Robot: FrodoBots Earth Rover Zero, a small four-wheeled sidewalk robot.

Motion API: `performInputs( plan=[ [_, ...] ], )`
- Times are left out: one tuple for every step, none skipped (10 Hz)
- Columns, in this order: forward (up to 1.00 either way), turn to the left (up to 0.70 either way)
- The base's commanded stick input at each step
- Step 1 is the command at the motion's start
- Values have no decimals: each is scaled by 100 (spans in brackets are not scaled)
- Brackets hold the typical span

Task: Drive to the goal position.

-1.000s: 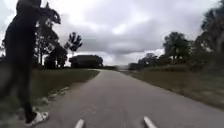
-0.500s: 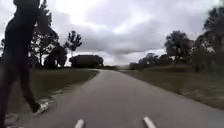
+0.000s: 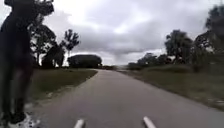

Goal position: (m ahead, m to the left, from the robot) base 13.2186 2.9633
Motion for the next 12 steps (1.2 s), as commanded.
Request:
performInputs(
  plan=[
    [70, 0],
    [70, 0],
    [70, 0],
    [70, 0],
    [70, 0],
    [70, 0],
    [70, 0],
    [70, 0],
    [70, 0],
    [70, 0],
    [70, 0],
    [70, 0]
  ],
)
